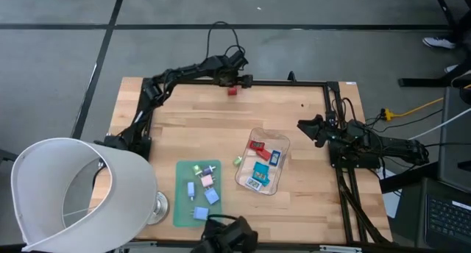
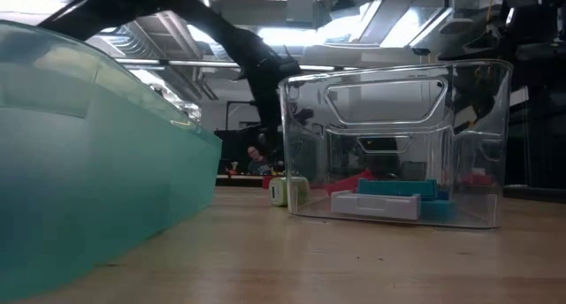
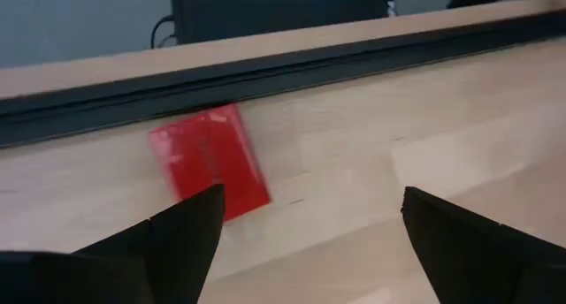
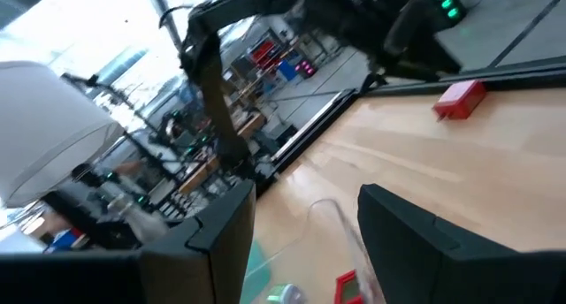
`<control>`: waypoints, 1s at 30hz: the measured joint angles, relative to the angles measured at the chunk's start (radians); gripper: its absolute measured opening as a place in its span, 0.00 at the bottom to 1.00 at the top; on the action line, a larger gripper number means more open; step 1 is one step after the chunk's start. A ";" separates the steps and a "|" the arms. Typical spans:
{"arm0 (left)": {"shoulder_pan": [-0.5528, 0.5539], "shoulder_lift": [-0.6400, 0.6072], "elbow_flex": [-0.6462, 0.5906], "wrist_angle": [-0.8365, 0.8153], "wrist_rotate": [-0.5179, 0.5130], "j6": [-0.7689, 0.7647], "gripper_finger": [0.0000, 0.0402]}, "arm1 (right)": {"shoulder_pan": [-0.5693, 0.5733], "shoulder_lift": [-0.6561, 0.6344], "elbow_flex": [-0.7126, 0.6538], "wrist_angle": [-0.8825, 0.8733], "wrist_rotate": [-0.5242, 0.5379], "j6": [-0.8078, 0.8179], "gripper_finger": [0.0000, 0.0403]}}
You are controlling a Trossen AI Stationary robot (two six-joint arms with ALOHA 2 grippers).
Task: Pick & Place Office items
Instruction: Put the red charger adapter into the green bin
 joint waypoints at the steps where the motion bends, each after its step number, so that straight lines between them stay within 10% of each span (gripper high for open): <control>1: 0.004 0.000 0.000 -0.002 0.002 -0.013 0.85 | 0.000 0.000 0.000 -0.003 -0.018 -0.002 0.50; 30: 0.021 0.035 -0.053 0.000 -0.127 -0.143 0.96 | 0.000 0.000 0.000 -0.014 -0.066 -0.055 0.50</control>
